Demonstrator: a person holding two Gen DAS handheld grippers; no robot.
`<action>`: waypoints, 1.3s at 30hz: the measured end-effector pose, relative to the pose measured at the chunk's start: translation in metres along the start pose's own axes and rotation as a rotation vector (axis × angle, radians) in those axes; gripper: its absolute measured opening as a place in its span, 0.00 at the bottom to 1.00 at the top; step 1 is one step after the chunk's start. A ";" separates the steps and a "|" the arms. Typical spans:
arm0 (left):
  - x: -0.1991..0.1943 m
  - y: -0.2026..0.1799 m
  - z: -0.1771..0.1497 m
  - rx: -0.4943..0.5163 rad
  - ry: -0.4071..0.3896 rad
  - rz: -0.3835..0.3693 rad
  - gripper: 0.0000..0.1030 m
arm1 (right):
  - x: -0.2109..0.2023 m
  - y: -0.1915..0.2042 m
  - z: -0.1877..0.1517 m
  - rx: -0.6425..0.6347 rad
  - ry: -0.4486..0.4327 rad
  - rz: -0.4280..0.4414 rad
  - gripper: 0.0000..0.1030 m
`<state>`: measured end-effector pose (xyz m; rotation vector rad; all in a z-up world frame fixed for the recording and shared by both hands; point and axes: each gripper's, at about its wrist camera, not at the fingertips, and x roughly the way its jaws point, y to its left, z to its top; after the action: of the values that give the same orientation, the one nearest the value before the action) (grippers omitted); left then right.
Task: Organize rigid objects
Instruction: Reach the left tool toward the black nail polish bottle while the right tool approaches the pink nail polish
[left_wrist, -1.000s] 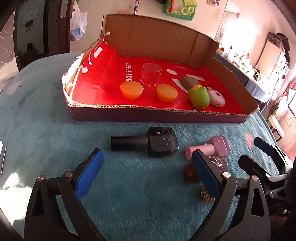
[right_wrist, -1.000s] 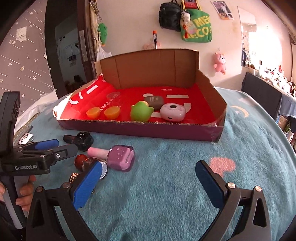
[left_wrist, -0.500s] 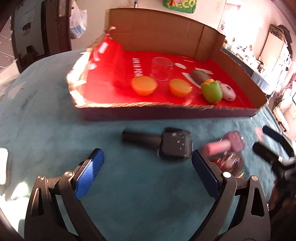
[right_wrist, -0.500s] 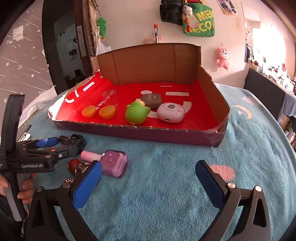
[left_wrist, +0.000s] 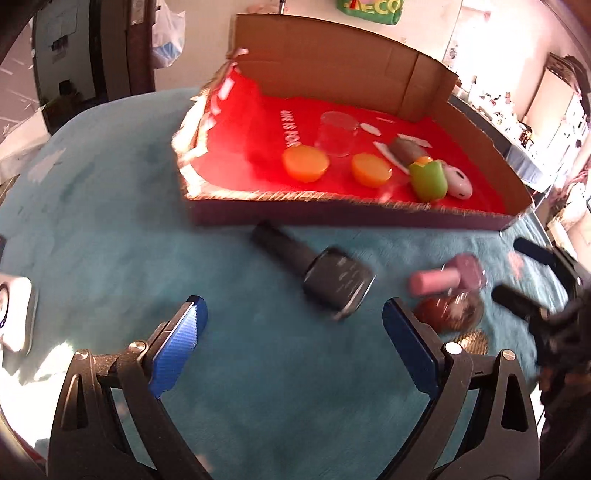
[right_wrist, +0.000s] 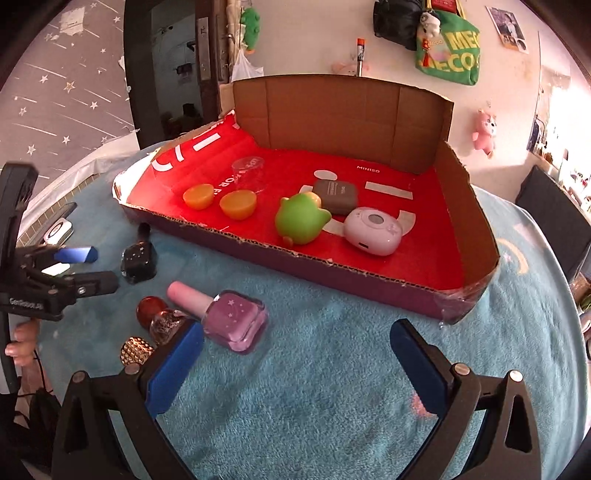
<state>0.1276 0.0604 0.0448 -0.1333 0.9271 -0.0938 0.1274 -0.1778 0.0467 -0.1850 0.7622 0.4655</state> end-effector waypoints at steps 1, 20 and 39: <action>0.003 -0.003 0.004 -0.011 0.000 0.002 0.94 | -0.001 -0.001 -0.001 0.005 0.002 0.008 1.00; -0.010 0.025 -0.014 -0.059 -0.007 0.082 0.94 | 0.029 -0.003 0.012 -0.108 0.109 0.171 0.98; 0.004 0.005 -0.006 -0.004 -0.020 0.039 0.82 | 0.041 0.017 0.017 -0.177 0.109 0.268 0.57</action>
<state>0.1253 0.0644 0.0379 -0.1197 0.9097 -0.0545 0.1554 -0.1433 0.0301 -0.2770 0.8573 0.7830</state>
